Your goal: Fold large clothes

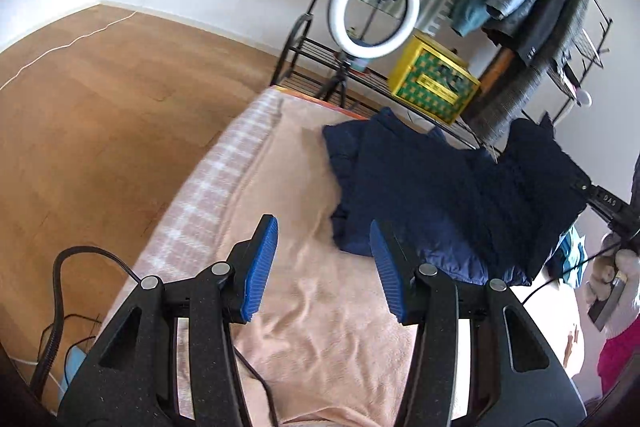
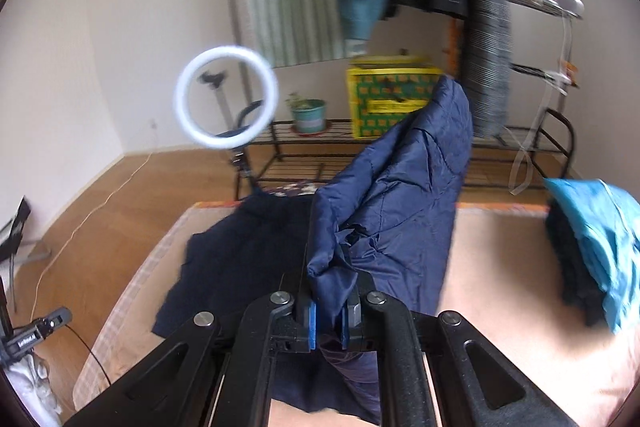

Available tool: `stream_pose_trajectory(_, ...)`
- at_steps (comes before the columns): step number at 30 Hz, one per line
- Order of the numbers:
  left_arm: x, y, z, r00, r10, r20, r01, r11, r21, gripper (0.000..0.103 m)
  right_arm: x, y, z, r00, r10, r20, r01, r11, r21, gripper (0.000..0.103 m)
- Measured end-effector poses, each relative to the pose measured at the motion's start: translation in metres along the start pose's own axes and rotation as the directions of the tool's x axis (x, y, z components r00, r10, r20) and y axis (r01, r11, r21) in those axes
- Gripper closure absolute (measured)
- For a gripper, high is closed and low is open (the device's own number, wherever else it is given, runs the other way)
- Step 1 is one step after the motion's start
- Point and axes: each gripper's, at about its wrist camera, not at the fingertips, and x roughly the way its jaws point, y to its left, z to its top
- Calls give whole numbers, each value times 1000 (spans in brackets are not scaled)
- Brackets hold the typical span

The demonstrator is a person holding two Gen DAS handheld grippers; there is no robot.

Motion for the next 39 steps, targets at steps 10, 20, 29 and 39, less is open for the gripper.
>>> stream_pose_trajectory(10, -8, 30, -8, 999, 45, 1, -45, 998, -37, 53, 84, 129, -29, 979, 162, -124, -178, 976, -129, 98)
stream_pose_trajectory(20, 1, 40, -4, 997, 72, -8, -72, 997, -31, 53, 154, 208, -97, 930, 196, -311, -281, 923, -261, 99)
stream_pose_trajectory(29, 8, 20, 10, 1000, 28, 6, -28, 1000, 4, 53, 119, 174, -81, 833, 443, -330, -499, 860, -106, 67)
stream_pose_trajectory(39, 68, -79, 30, 994, -88, -64, 98, 979, 180, 53, 83, 51, -50, 965, 196, -173, -222, 964, -148, 72)
